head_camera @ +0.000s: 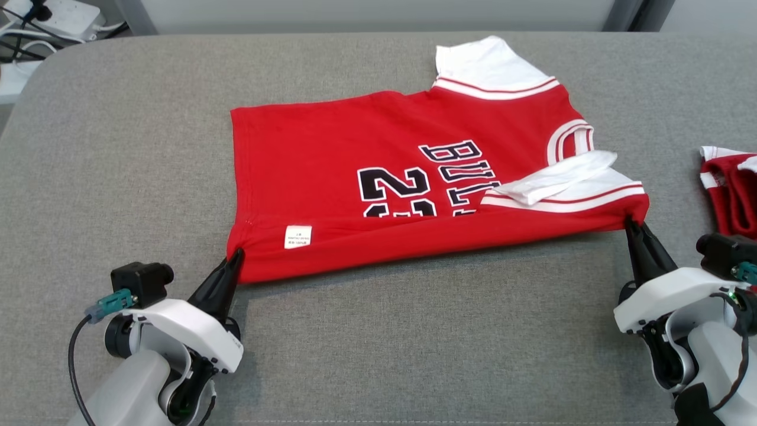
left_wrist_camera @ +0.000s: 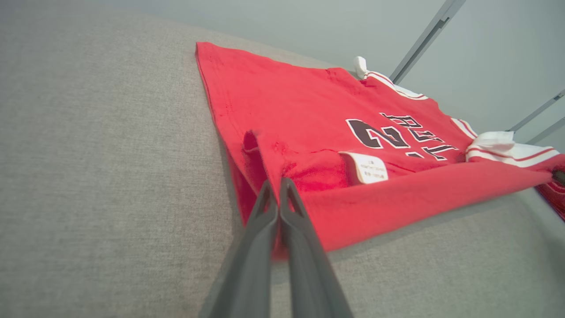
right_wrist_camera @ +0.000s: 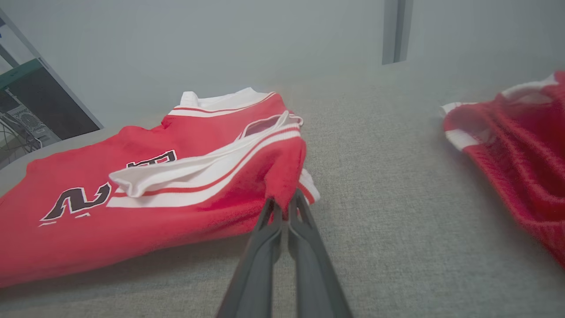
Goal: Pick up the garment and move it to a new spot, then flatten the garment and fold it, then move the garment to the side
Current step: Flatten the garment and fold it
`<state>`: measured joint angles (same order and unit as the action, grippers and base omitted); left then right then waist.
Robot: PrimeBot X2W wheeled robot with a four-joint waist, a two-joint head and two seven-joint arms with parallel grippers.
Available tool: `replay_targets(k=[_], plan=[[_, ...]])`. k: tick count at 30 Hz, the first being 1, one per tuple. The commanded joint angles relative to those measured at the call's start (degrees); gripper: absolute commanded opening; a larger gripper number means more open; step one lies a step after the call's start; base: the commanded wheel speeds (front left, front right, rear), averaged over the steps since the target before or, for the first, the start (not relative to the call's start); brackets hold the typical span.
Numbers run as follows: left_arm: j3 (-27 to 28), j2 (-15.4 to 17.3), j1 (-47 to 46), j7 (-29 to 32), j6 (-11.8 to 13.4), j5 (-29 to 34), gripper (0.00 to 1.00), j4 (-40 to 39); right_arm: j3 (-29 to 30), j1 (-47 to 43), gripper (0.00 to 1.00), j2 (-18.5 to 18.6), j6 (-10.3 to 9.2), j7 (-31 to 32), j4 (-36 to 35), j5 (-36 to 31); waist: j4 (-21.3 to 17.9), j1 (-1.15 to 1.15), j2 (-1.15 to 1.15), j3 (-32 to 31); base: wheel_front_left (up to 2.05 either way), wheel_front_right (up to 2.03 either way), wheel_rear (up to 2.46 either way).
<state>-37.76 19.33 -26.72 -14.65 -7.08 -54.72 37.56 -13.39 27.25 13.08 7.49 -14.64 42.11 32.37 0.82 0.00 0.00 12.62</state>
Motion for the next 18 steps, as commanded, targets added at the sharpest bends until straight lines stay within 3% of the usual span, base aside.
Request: replay_targets(k=[1, 18], plan=[[2.11, 2.62, -0.21, -0.35, -0.41, -1.02, 0.0, -0.39, -0.57, -1.24, 0.0, 1.09, 0.0, -0.36, -0.6, 0.67, -0.24, 0.0, 0.0, -1.1, 0.0, 0.0, 0.0], [-2.13, 3.23, 4.28, -0.35, -0.41, -3.49, 0.0, 4.79, -1.97, -8.3, 0.0, 2.43, 0.0, -0.36, -0.74, 2.77, -0.87, 0.0, 0.0, -7.69, 0.0, 0.0, 0.0]])
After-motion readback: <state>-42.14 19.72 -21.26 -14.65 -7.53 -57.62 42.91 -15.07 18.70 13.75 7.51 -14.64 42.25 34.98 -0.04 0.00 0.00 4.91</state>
